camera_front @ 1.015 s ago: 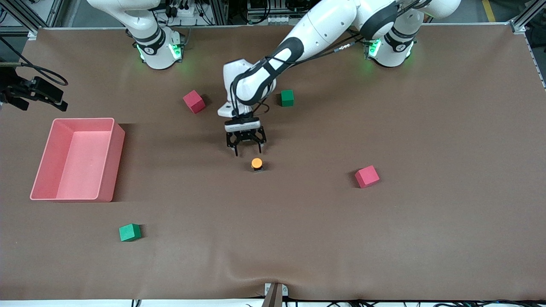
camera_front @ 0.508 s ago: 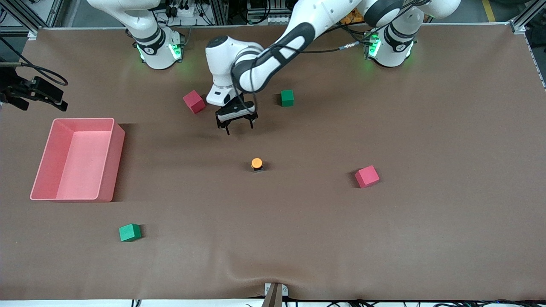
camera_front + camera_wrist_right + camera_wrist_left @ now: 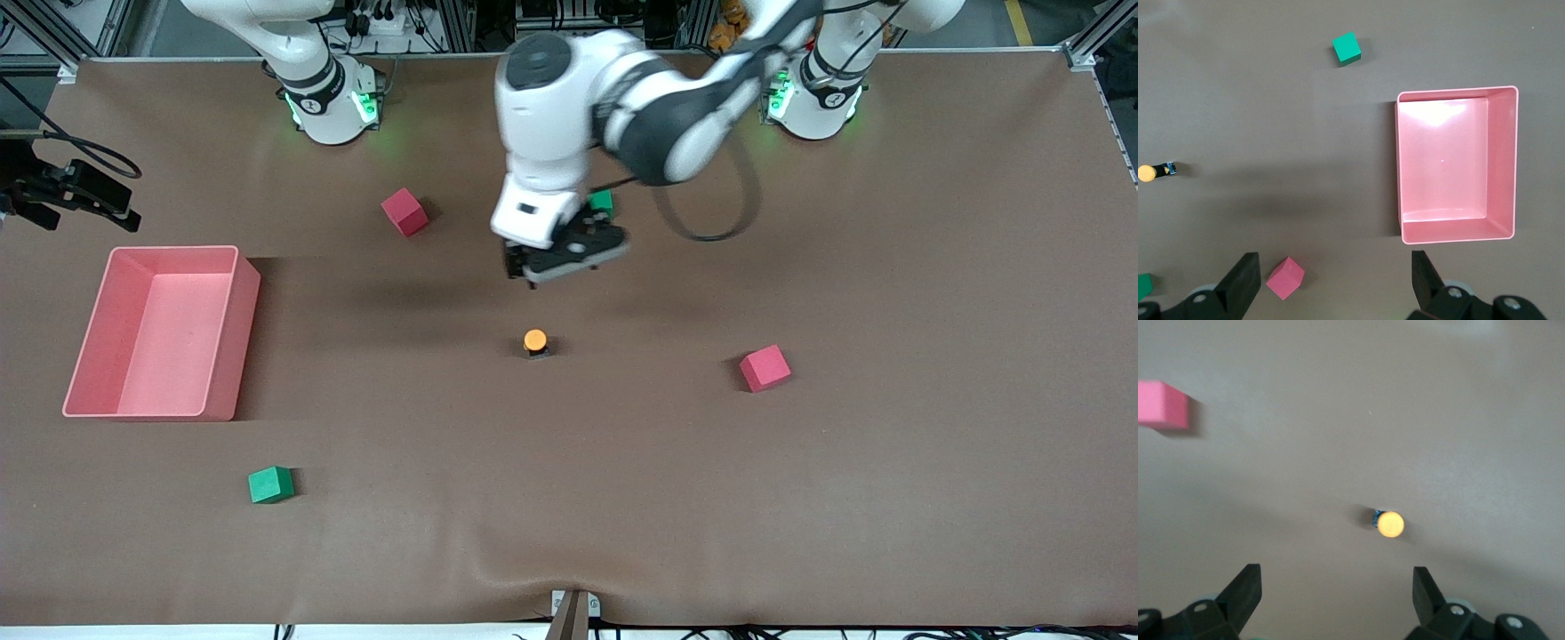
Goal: Place and upright button with both arms
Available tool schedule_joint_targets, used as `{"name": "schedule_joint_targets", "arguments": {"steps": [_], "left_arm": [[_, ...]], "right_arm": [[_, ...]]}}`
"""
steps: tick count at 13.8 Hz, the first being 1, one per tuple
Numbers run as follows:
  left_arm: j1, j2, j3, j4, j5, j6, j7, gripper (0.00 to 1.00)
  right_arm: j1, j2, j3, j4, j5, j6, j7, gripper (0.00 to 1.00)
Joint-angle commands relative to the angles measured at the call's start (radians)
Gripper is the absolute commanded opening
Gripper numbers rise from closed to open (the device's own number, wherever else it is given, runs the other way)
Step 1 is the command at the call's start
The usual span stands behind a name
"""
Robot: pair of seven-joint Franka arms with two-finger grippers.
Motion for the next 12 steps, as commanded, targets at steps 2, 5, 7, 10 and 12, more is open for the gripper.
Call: {"name": "schedule_joint_targets", "arguments": {"steps": [2, 5, 7, 10, 12], "left_arm": [[0.21, -0.162, -0.013, -0.045, -0.149, -0.111, 0.27, 1.0], [0.334, -0.22, -0.007, -0.045, -0.157, -0.148, 0.305, 1.0], [0.415, -0.248, -0.005, -0.045, -0.154, -0.197, 0.415, 1.0], [0.512, -0.292, 0.001, -0.048, -0.146, -0.28, 0.618, 1.0], [0.587, -0.319, -0.007, -0.054, -0.148, -0.309, 0.743, 1.0]], "right_arm": [[-0.011, 0.01, 0.009, 0.022, -0.013, -0.014, -0.013, 1.0], [-0.011, 0.01, 0.009, 0.022, -0.013, -0.014, -0.013, 1.0], [-0.011, 0.01, 0.009, 0.022, -0.013, -0.014, -0.013, 1.0], [-0.011, 0.01, 0.009, 0.022, -0.013, -0.014, -0.013, 1.0], [-0.011, 0.01, 0.009, 0.022, -0.013, -0.014, -0.013, 1.0]]}}
